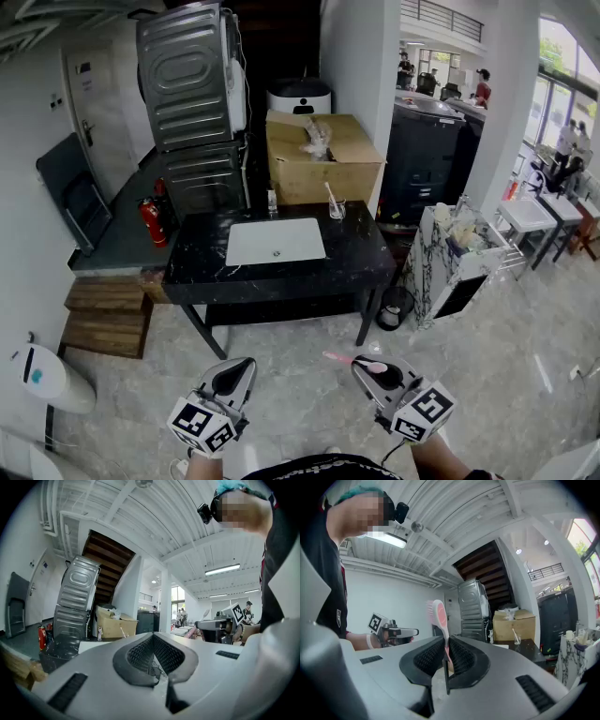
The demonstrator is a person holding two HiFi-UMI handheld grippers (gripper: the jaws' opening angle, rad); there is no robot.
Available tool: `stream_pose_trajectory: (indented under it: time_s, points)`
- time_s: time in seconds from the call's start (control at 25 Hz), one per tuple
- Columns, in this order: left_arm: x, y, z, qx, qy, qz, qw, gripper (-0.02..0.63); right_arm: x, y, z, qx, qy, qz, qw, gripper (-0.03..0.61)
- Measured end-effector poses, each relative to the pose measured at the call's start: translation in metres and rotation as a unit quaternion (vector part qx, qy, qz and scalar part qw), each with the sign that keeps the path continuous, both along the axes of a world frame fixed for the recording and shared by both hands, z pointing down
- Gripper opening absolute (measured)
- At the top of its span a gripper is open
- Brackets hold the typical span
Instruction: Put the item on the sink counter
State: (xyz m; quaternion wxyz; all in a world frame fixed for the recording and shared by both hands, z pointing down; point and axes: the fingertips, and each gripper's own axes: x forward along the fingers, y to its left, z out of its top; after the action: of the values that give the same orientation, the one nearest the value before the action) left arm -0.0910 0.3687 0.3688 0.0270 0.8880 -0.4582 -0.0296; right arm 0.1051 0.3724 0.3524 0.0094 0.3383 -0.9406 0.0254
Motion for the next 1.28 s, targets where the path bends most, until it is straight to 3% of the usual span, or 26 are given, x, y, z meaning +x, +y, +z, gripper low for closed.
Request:
stream_pose_trajectory:
  time_s: [0.56,1.08,1.28]
  points:
    - [0.008,0.005,0.001,-0.003,0.003,0.007,1.0000,0.014,0.006,0.007,-0.004,0.012,-0.002,0.003,1.000,0.060]
    - [0.040,-0.009,0.000,0.001,-0.010,0.017,0.9998,0.014,0.033,-0.008,-0.007,0.004,-0.021,-0.012,1.000,0.060]
    - [0.062,-0.021,0.004,0.001,-0.009,-0.002,1.0000,0.014,0.055,-0.021,0.000,0.003,-0.023,-0.022,0.999,0.060]
